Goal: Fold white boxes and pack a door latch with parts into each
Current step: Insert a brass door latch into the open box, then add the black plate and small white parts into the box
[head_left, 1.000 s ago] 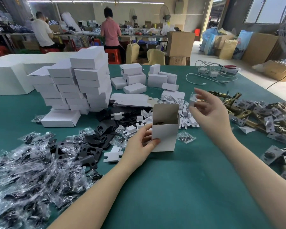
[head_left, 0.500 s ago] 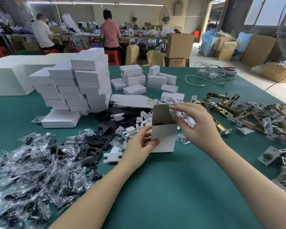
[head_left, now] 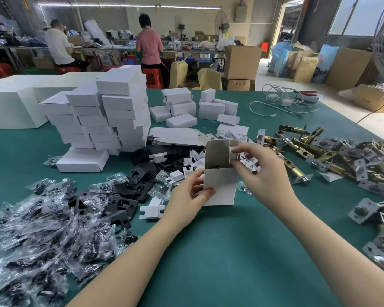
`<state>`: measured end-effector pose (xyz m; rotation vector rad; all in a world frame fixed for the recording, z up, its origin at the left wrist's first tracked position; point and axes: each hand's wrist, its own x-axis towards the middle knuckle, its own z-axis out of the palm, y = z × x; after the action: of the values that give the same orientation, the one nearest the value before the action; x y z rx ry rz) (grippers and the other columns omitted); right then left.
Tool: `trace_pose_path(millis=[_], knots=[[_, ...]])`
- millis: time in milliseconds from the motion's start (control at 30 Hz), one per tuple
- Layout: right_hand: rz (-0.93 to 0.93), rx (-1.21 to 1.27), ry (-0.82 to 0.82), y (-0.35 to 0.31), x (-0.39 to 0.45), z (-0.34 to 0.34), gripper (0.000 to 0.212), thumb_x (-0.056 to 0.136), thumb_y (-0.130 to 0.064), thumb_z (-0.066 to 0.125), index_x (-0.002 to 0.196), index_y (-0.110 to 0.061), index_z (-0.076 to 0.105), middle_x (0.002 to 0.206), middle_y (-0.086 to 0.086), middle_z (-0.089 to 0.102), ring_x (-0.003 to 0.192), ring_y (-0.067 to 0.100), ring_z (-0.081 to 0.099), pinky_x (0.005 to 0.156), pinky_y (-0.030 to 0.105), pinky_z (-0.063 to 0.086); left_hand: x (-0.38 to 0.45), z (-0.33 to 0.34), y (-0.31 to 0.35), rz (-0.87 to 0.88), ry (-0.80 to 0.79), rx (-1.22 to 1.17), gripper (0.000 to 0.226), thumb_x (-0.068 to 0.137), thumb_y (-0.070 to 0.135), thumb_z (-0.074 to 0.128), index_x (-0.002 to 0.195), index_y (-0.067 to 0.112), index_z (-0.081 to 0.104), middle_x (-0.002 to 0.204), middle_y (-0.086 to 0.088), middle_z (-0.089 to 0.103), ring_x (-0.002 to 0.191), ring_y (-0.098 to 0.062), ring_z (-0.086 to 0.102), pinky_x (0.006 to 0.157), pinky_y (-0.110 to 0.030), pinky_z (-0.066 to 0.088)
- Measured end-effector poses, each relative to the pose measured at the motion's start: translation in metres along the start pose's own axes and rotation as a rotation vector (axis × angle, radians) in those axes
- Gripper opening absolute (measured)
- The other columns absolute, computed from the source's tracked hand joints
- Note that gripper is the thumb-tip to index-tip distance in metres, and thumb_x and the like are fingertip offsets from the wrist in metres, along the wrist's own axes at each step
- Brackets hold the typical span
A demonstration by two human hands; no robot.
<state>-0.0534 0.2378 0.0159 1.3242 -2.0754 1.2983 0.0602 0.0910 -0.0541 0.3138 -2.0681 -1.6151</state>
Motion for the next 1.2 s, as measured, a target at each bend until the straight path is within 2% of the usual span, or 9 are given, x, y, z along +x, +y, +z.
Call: trace_pose_path(millis=[100,200,300,433,633,767,900,1100,1200], knots=[[-0.018,-0.054,0.025,0.002,-0.006,0.005,0.013,0.085,-0.004,0.071,0.094,-0.014,0.070,0.099,-0.006,0.062,0.094,0.011,0.054,0.088,0.022,0.042,0.001,0.000,-0.001,-0.002,0.002,-0.003,0.050,0.091,0.017,0.067,0.109,0.063,0.056,0.110,0.015,0.070,0.104,-0.005,0.066,0.088,-0.018,0.051],[0.085,-0.021,0.077,0.003,-0.015,0.013,0.003,0.086,-0.013,0.071,0.087,-0.012,0.068,0.106,0.003,0.052,0.097,0.010,0.049,0.084,0.012,0.036,0.000,0.000,-0.002,-0.001,0.001,-0.005,0.048,0.091,0.018,0.068,0.112,0.060,0.056,0.111,0.014,0.070,0.104,-0.004,0.066,0.088,-0.018,0.051],[0.197,0.070,0.127,0.001,-0.026,0.027,0.026,0.085,-0.024,0.074,0.105,-0.025,0.057,0.109,-0.007,0.049,0.092,-0.001,0.047,0.080,0.005,0.035,0.001,-0.001,-0.004,0.015,0.002,0.018,0.047,0.090,0.021,0.067,0.117,0.057,0.054,0.112,0.015,0.069,0.106,-0.002,0.065,0.087,-0.015,0.050],[0.408,0.172,0.013,0.008,-0.053,0.047,0.068,0.079,-0.038,0.076,0.135,-0.034,0.036,0.117,-0.016,0.051,0.089,0.006,0.052,0.073,0.009,0.039,-0.004,0.005,-0.001,0.103,0.061,0.108,0.039,0.089,0.034,0.060,0.114,0.061,0.050,0.108,0.031,0.064,0.104,0.006,0.060,0.081,-0.008,0.047],[0.428,0.070,-0.223,0.020,-0.060,0.048,0.051,0.081,-0.030,0.068,0.111,-0.057,0.037,0.090,-0.045,0.056,0.080,-0.013,0.054,0.063,0.005,0.039,0.014,-0.037,0.025,0.203,0.382,0.417,0.033,0.097,0.028,0.055,0.129,0.027,0.056,0.102,0.018,0.057,0.084,0.006,0.056,0.069,-0.010,0.045],[0.454,0.079,-0.227,0.017,-0.060,0.047,0.053,0.082,-0.032,0.069,0.105,-0.065,0.035,0.089,-0.045,0.055,0.079,-0.014,0.054,0.060,0.007,0.038,0.029,-0.104,0.035,-0.096,0.306,0.909,0.037,0.093,0.017,0.058,0.130,0.020,0.059,0.114,0.000,0.061,0.089,-0.011,0.059,0.082,-0.026,0.048],[0.486,0.094,-0.237,0.019,-0.059,0.046,0.049,0.082,-0.033,0.070,0.099,-0.066,0.038,0.089,-0.044,0.056,0.079,-0.013,0.055,0.059,0.008,0.039,0.029,-0.135,0.021,-0.538,-0.031,1.241,0.041,0.095,0.031,0.058,0.134,0.019,0.057,0.134,-0.010,0.057,0.117,-0.028,0.057,0.100,-0.036,0.046],[0.509,0.094,-0.242,0.017,-0.058,0.045,0.046,0.083,-0.034,0.070,0.099,-0.063,0.039,0.086,-0.044,0.056,0.074,-0.013,0.054,0.055,0.010,0.036,0.031,-0.134,0.014,-0.538,0.037,1.280,0.013,0.094,0.029,0.057,0.102,0.024,0.067,0.109,-0.004,0.068,0.094,-0.025,0.061,0.088,-0.037,0.054],[0.509,0.093,-0.238,0.018,-0.059,0.045,0.046,0.083,-0.035,0.070,0.098,-0.066,0.040,0.087,-0.041,0.057,0.073,-0.011,0.055,0.055,0.011,0.037,0.031,-0.132,0.012,-0.519,0.071,1.209,0.029,0.096,0.040,0.051,0.117,0.024,0.065,0.119,-0.006,0.065,0.101,-0.026,0.060,0.090,-0.040,0.052]])
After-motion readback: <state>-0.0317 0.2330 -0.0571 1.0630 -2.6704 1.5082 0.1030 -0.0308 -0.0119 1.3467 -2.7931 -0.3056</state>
